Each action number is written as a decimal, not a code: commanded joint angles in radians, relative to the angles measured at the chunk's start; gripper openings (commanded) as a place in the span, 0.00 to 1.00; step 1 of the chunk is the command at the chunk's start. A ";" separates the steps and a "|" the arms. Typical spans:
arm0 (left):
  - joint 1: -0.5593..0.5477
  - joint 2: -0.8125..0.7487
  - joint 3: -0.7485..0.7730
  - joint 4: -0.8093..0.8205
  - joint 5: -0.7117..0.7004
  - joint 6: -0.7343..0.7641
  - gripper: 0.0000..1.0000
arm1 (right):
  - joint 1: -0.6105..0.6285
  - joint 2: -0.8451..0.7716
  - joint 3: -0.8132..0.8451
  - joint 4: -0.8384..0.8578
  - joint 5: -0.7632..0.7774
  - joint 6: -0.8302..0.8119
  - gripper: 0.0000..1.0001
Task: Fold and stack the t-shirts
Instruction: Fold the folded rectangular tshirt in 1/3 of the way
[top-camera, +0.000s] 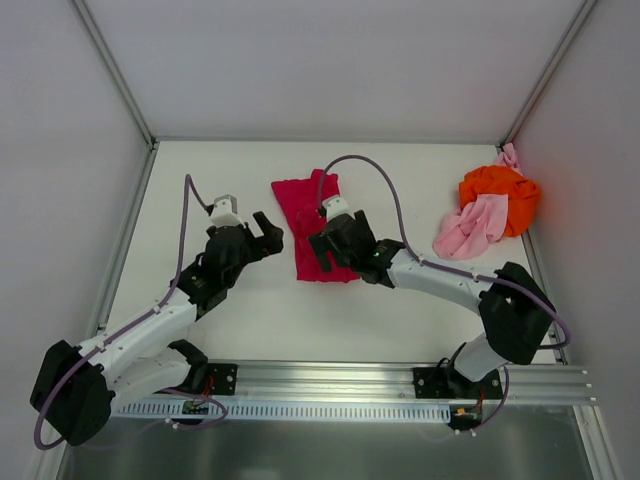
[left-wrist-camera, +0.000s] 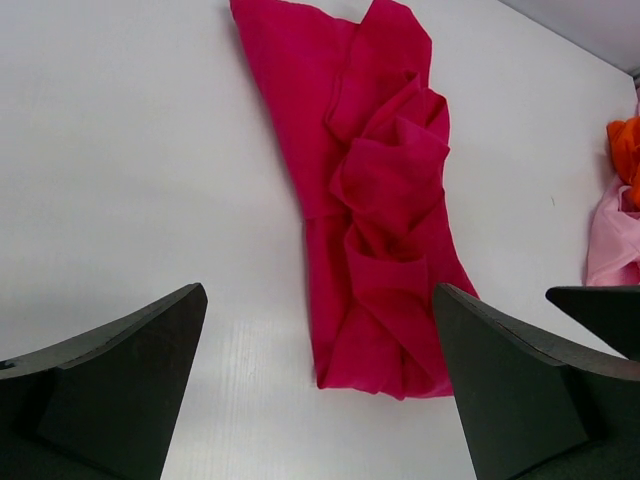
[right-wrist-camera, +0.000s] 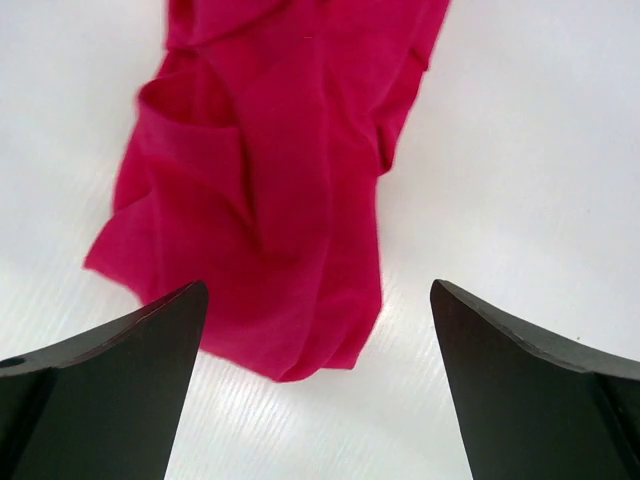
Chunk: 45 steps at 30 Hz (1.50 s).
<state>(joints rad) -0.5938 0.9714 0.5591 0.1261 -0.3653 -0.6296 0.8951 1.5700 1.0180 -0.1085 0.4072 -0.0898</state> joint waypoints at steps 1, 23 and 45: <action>0.011 0.030 -0.011 0.064 0.023 -0.021 0.99 | 0.063 -0.040 0.013 0.007 0.079 -0.045 1.00; 0.019 0.069 0.001 0.010 -0.228 -0.141 0.99 | 0.122 -0.001 -0.122 0.056 -0.076 0.015 1.00; 0.022 0.035 -0.028 0.040 -0.195 -0.064 0.99 | 0.162 0.159 -0.021 0.122 0.064 -0.151 1.00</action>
<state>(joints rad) -0.5808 1.0351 0.5396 0.1230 -0.5518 -0.7139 1.0447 1.7535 0.9649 -0.0090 0.3962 -0.1913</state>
